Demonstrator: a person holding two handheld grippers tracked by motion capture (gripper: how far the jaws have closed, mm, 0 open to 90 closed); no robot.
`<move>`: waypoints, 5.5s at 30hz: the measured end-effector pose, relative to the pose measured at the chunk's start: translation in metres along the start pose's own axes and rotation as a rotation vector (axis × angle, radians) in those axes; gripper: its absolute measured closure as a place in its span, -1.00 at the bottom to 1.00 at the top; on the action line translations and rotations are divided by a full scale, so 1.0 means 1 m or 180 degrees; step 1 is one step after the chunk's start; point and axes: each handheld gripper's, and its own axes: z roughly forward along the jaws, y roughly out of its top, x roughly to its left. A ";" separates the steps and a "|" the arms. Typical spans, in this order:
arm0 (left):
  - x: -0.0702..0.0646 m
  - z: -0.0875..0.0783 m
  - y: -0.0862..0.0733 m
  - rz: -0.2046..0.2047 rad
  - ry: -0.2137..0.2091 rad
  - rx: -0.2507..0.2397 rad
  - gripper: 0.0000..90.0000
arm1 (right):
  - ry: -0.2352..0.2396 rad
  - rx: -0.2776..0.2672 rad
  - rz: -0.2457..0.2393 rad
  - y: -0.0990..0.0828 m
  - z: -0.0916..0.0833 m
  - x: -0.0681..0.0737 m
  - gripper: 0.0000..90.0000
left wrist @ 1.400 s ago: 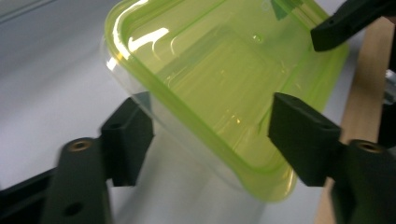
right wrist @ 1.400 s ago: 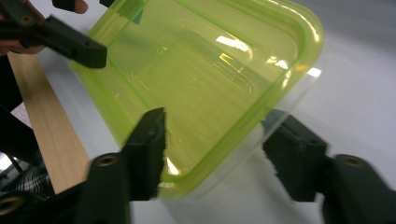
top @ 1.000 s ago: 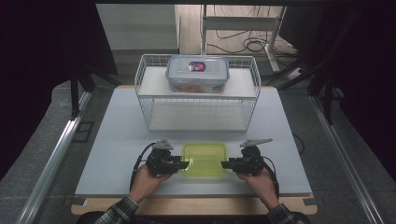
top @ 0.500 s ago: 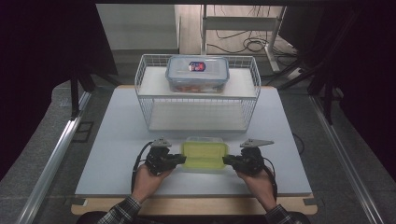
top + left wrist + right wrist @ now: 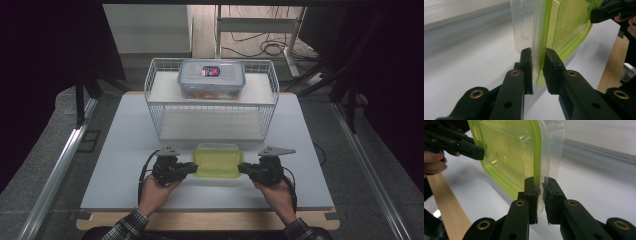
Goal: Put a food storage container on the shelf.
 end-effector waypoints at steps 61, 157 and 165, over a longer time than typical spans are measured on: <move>0.010 -0.032 -0.043 0.0291 0.0647 -0.0022 -0.99 | 0.0528 -0.0672 0.0446 0.118 -0.077 -0.008 0.83; 0.011 -0.024 -0.046 0.0363 0.0536 0.0159 -0.99 | -0.0434 -0.0539 0.0454 0.285 -0.018 -0.029 0.10; 0.012 -0.025 -0.046 0.0363 0.0538 0.0160 -0.99 | -0.0515 -0.0655 0.0302 0.285 -0.032 -0.027 -0.17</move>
